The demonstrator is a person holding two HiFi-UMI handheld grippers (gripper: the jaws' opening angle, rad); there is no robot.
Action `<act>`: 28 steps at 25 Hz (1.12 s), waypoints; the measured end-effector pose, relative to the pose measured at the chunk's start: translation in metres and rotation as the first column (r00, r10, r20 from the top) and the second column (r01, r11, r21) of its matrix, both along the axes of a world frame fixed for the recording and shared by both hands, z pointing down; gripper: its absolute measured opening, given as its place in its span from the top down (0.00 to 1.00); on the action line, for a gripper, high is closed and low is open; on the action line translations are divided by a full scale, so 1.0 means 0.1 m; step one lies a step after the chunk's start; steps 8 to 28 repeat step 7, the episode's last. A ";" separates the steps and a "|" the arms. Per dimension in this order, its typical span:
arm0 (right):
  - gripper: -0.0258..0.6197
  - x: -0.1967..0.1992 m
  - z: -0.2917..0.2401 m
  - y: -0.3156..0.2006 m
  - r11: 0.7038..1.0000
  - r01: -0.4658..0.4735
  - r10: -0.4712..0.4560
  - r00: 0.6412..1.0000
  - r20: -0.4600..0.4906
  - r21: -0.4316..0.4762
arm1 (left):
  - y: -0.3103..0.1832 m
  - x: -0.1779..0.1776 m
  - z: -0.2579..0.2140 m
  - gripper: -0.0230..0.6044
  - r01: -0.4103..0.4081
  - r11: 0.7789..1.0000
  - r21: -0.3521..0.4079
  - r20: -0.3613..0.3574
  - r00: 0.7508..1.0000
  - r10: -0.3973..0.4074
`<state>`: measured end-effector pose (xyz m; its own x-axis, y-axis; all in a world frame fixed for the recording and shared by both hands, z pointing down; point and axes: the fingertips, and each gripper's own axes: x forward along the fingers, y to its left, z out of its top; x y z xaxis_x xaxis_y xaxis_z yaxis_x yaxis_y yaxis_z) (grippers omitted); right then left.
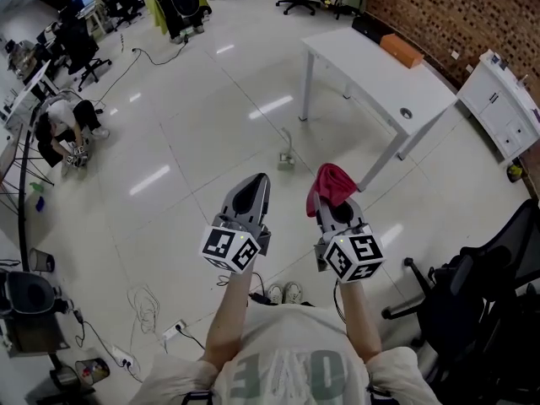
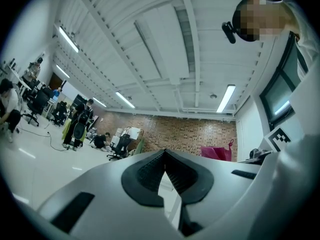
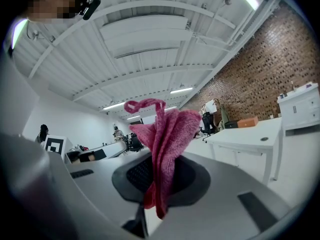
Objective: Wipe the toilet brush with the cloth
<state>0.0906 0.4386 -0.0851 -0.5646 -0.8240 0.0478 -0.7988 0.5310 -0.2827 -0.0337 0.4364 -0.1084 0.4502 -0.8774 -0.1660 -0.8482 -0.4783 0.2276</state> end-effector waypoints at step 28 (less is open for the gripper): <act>0.91 -0.08 -0.05 0.10 1.000 0.000 0.000 1.000 -0.006 0.011 | 0.04 -0.07 -0.01 0.96 -0.010 1.000 0.000 0.013 1.000 0.010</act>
